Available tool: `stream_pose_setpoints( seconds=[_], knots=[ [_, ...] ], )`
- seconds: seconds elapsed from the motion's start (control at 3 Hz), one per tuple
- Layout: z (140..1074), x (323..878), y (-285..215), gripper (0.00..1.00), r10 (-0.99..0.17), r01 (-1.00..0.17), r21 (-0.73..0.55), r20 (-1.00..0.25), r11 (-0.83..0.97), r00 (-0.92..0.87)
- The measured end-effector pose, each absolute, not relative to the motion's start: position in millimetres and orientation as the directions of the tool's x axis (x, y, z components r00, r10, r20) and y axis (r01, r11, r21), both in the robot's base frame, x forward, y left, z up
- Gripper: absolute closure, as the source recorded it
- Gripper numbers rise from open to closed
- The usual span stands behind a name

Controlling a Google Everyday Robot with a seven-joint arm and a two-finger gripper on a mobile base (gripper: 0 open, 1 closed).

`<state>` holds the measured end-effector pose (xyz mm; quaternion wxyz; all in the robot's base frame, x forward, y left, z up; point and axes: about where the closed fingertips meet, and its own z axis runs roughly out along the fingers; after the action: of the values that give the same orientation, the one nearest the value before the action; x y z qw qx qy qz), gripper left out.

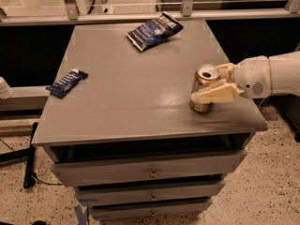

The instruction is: Move orange can near rxbar blueberry

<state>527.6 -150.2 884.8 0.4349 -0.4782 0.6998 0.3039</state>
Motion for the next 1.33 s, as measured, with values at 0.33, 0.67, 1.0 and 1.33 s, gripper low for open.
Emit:
stream_pose_setpoints(
  seconds=[0.33, 0.67, 1.0, 1.33],
  knots=[
    [895, 534, -138, 0.61, -0.375, -0.938, 0.006, -0.915, 0.348, -0.145],
    [923, 551, -110, 0.84, -0.334, -0.944, -0.028, -0.939, 0.328, -0.088],
    [923, 550, -108, 1.0, -0.335, -0.945, -0.028, -0.938, 0.326, -0.087],
    [923, 550, -108, 1.0, -0.335, -0.945, -0.028, -0.938, 0.325, -0.087]
  ],
)
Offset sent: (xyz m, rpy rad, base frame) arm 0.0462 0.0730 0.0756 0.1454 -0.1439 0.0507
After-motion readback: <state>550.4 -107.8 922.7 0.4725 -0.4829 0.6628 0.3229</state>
